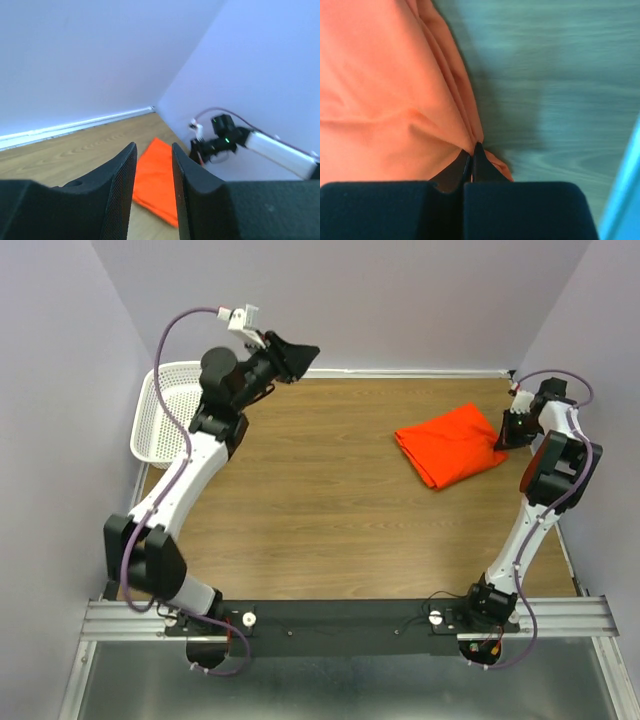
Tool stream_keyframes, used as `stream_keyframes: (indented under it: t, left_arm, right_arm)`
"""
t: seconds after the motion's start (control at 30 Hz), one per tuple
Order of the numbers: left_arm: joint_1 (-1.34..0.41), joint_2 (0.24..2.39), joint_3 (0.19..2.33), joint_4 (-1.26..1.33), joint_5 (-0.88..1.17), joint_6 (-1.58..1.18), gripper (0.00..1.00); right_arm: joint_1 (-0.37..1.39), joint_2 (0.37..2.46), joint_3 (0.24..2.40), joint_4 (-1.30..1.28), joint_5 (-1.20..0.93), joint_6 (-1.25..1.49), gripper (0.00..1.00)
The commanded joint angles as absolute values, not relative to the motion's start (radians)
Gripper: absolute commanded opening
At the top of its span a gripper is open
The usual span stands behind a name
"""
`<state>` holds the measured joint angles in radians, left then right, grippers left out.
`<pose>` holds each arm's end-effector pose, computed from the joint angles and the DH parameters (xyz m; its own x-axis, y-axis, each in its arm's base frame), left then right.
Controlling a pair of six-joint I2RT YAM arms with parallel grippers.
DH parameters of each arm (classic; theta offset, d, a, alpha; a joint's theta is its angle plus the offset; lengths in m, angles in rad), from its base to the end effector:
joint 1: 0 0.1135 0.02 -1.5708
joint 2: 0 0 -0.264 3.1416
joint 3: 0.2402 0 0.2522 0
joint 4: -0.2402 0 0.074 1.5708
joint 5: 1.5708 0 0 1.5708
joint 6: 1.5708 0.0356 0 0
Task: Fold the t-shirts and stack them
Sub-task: Neatly place the folded tshirt to the corner
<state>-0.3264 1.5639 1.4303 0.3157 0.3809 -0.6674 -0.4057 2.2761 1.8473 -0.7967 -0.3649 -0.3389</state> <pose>0.3502 -0.1325 0.4237 -0.2638 -0.5173 -0.8141 0.6120 0.5626 -0.5558 0.4416 -0.1759 0.1663 -0.9011 0.0491 -0.4309 -0.0444 0.9779 0.2042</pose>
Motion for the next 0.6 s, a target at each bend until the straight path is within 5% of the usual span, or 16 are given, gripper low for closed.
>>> stream_keyframes:
  t: [0.0, 0.57]
  left_arm:
    - [-0.341, 1.530, 1.160, 0.310, 0.420, -0.600, 0.42]
    - [-0.337, 1.115, 0.839, 0.160, 0.316, -0.451, 0.45]
  right_arm:
    - [-0.425, 2.373, 2.012, -0.870, -0.233, -0.353, 0.01]
    - [-0.454, 2.407, 2.164, -0.850, 0.021, -0.331, 0.00]
